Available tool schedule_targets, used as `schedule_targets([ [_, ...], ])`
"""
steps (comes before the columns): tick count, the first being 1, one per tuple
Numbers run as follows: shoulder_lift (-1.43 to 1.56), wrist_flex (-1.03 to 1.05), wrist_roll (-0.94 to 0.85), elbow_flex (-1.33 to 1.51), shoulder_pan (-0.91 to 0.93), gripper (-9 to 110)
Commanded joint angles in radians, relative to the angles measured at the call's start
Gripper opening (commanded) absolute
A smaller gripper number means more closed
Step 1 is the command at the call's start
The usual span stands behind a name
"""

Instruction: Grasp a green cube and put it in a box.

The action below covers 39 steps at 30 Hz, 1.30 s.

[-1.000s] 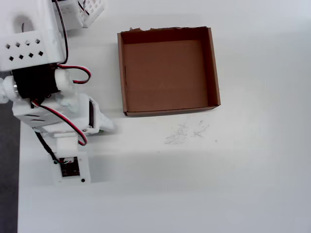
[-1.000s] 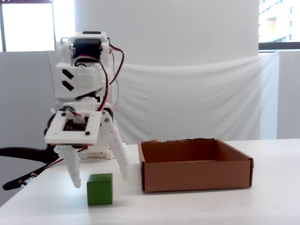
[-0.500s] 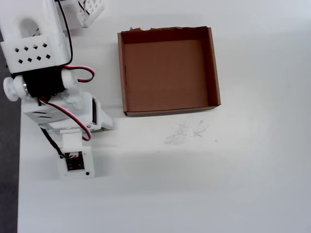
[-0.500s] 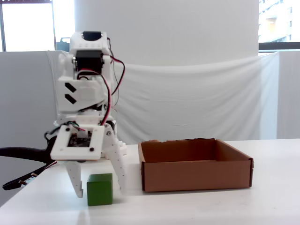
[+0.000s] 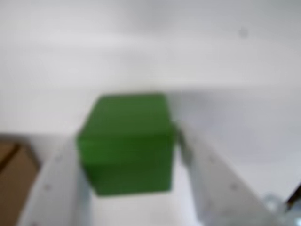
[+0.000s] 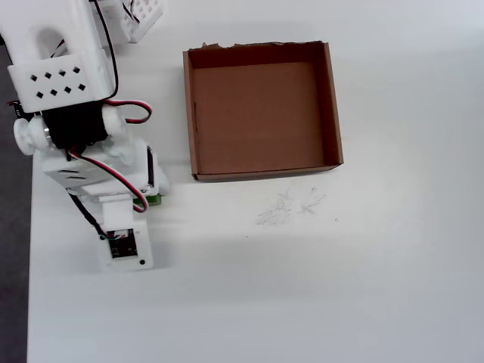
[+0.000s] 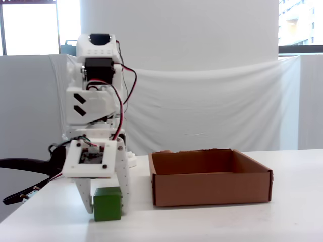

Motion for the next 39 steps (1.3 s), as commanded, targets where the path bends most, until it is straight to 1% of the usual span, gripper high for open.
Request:
schedule_targets([
  [1, 0.041, 0.003, -0.011, -0.018, -0.014, 20],
  [11, 0.037, -0.002, -0.011, -0.017, -0.023, 16],
  [19, 0.044, 0.015, -0.011, -0.034, -0.020, 15],
  [22, 0.057, 0.067, -0.011, -0.069, -0.014, 15],
  [27, 0.091, 0.242, -0.009, -0.183, -0.005, 15],
  [31, 0.120, 0.342, -0.009, -0.253, -0.012, 15],
  [35, 0.158, 0.383, -0.006, -0.267, -0.026, 15],
  [39, 0.196, 0.437, 0.038, -0.298, -0.060, 15],
])
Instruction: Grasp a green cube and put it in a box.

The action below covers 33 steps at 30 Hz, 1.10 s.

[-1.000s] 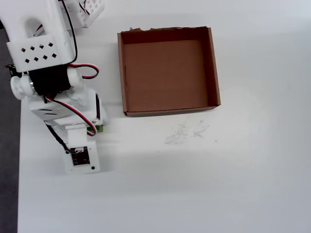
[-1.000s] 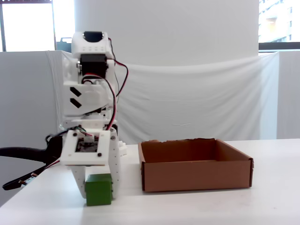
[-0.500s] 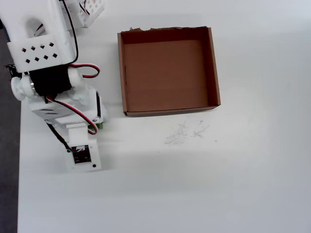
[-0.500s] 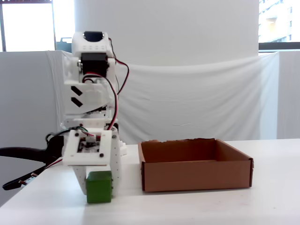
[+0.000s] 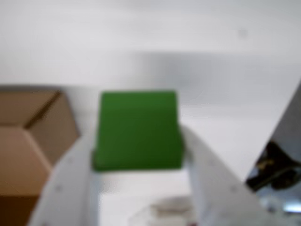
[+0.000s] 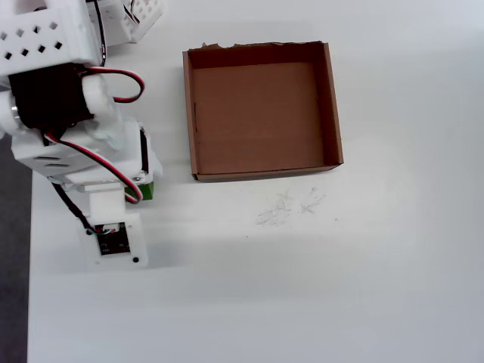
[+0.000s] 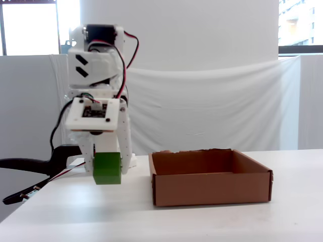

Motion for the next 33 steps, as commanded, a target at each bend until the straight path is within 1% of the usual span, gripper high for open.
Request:
schedule_targets([
  [1, 0.078, 0.054, 0.026, -0.084, -0.037, 15],
  [7, 0.103, 0.172, 0.140, -0.178, -0.135, 15],
  [16, 0.112, 0.149, 0.393, -0.161, -0.376, 16],
  [22, 0.120, 0.164, 0.442, -0.083, -0.514, 16],
  [26, 0.156, 0.132, 0.449, 0.038, -0.591, 15],
  [33, 0.178, 0.032, 0.451, 0.206, -0.630, 16],
])
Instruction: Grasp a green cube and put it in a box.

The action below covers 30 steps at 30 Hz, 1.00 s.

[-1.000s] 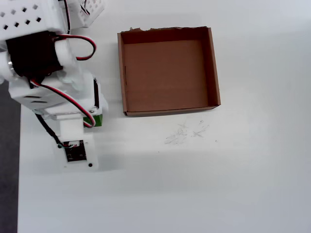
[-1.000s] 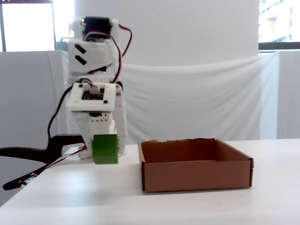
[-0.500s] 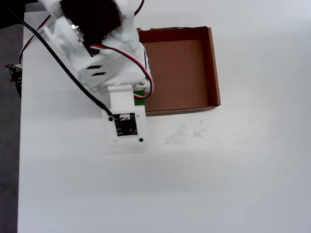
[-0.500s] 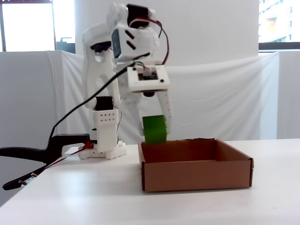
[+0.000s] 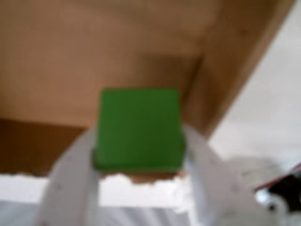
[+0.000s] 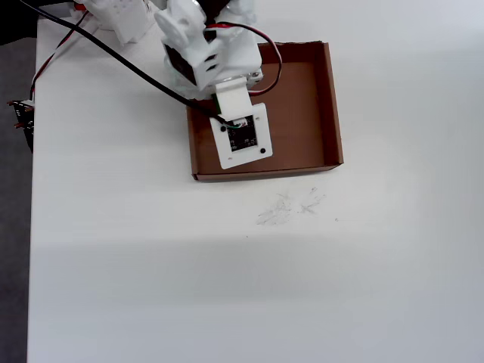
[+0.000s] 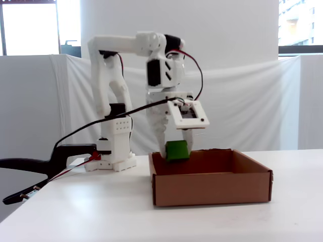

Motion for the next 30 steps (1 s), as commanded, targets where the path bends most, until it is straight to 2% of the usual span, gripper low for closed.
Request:
schedule_targets([
  [1, 0.048, -0.046, 0.005, 0.021, -0.014, 16],
  [13, -0.026, -0.114, 0.020, 0.040, -0.009, 22],
  [19, 0.011, -0.058, 0.020, 0.002, 0.031, 23],
  [30, 0.244, -0.005, -0.043, -0.058, 0.353, 25],
])
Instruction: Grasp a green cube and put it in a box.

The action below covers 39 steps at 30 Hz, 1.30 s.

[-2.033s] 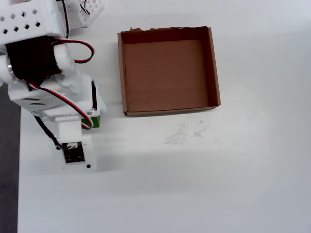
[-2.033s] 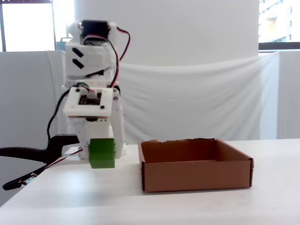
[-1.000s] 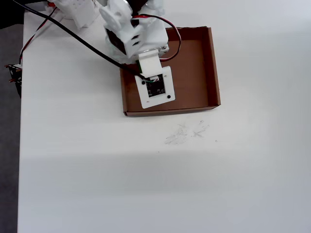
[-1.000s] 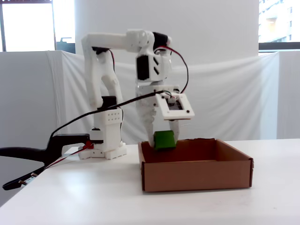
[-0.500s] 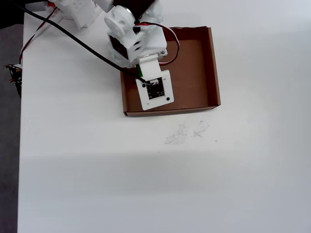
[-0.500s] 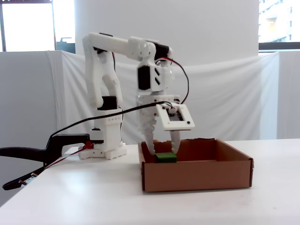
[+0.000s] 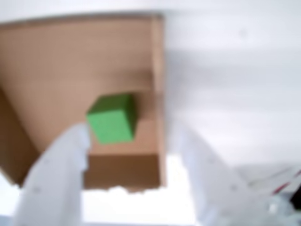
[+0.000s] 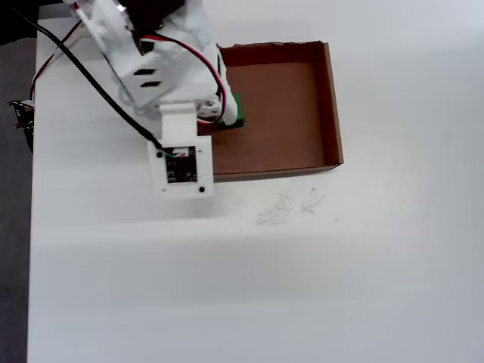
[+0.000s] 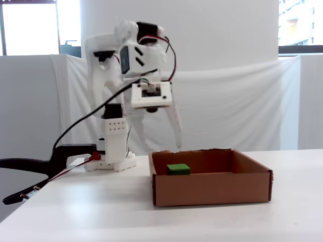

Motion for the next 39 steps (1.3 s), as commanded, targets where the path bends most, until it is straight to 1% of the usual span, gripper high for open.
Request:
schedule_targets([
  [1, 0.101, -0.002, -0.040, -0.015, 0.087, 24],
  [3, 0.147, 0.009, -0.100, 0.011, 0.153, 24],
  [5, 0.201, 0.020, -0.204, 0.060, 0.222, 23],
  [6, 0.233, 0.014, -0.250, 0.098, 0.253, 23],
  [10, 0.411, -0.058, -0.342, 0.311, 0.350, 23],
  [14, 0.584, -0.037, -0.465, 0.480, 0.430, 23],
  [20, 0.818, -0.029, -0.525, 0.681, 0.472, 23],
  [24, 0.902, -0.006, -0.637, 0.753, 0.552, 23],
  [32, 1.063, 0.094, -0.653, 0.833, 0.569, 22],
  [39, 1.215, 0.091, -0.653, 0.945, 0.577, 22],
])
